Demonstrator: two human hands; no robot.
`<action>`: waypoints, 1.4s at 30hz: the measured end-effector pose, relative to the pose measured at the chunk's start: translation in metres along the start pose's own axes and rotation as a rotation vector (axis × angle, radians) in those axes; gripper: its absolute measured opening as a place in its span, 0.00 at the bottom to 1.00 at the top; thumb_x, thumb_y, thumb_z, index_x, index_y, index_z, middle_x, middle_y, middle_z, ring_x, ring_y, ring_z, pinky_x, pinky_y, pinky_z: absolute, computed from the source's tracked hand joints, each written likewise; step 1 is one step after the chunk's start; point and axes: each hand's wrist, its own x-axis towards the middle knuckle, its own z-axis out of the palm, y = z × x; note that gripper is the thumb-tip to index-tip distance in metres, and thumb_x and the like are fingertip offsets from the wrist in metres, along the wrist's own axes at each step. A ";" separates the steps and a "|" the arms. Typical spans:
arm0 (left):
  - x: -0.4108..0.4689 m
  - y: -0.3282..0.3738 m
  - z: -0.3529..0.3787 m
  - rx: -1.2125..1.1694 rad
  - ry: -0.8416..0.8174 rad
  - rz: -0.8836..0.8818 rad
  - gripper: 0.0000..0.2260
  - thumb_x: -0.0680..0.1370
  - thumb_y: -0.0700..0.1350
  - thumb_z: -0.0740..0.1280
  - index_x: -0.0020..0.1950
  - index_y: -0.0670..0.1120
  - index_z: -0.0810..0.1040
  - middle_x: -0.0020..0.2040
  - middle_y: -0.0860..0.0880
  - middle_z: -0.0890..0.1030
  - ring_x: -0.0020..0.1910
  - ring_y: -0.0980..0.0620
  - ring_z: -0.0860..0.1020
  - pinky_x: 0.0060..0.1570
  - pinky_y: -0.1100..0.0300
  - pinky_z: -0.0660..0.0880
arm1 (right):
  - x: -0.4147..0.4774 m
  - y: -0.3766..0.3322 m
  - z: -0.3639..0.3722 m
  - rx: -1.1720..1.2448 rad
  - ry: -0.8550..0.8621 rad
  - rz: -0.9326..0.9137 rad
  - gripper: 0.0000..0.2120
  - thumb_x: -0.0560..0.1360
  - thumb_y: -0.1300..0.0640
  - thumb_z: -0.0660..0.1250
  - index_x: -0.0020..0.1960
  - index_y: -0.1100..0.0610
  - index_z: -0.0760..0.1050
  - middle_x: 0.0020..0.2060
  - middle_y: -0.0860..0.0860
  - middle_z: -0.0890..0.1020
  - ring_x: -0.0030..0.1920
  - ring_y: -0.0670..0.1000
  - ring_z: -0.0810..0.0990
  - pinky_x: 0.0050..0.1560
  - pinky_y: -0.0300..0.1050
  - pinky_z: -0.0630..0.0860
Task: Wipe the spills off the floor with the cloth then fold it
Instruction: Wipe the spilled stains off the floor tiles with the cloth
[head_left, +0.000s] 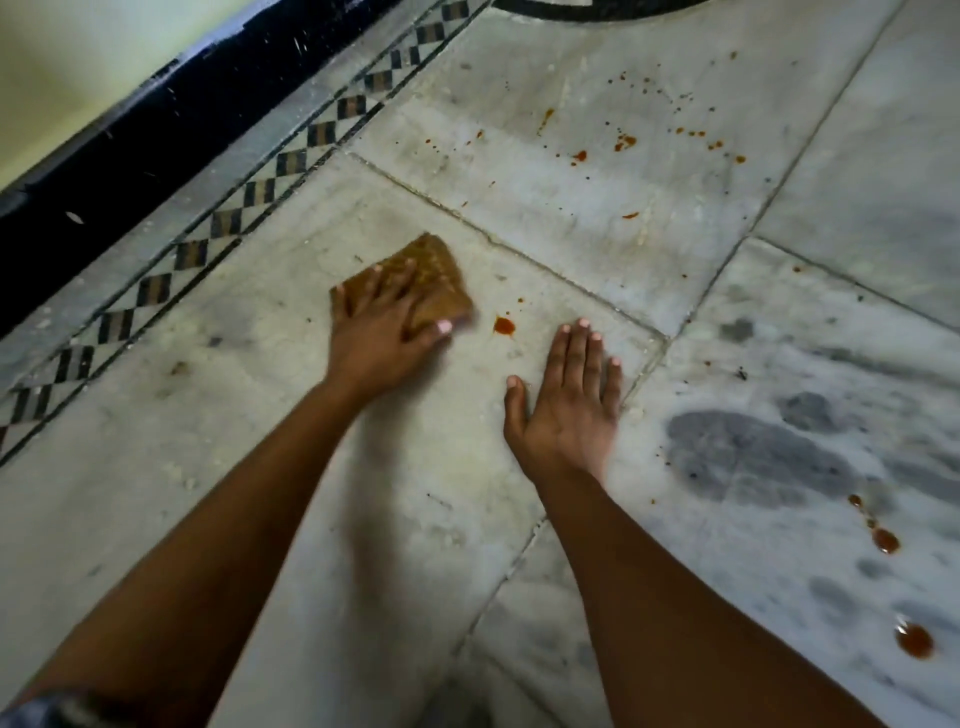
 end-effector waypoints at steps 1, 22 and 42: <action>0.002 0.000 -0.010 -0.058 -0.009 -0.091 0.34 0.74 0.68 0.49 0.77 0.53 0.54 0.78 0.50 0.52 0.76 0.46 0.50 0.72 0.41 0.44 | -0.001 0.003 -0.004 0.001 -0.032 -0.014 0.35 0.77 0.41 0.45 0.76 0.61 0.42 0.77 0.57 0.47 0.76 0.54 0.44 0.73 0.50 0.36; 0.027 0.089 0.009 -0.050 -0.065 -0.101 0.33 0.77 0.66 0.50 0.77 0.53 0.46 0.78 0.48 0.44 0.76 0.44 0.41 0.70 0.38 0.37 | -0.011 0.063 -0.018 -0.020 -0.071 -0.195 0.35 0.77 0.42 0.45 0.76 0.61 0.42 0.77 0.57 0.46 0.76 0.54 0.44 0.73 0.48 0.36; -0.114 0.086 0.039 -0.040 0.008 0.050 0.30 0.75 0.67 0.44 0.75 0.59 0.44 0.78 0.50 0.46 0.77 0.47 0.44 0.71 0.43 0.40 | -0.012 0.062 -0.020 -0.055 -0.099 -0.201 0.33 0.79 0.45 0.46 0.76 0.62 0.42 0.76 0.58 0.46 0.76 0.54 0.44 0.74 0.50 0.38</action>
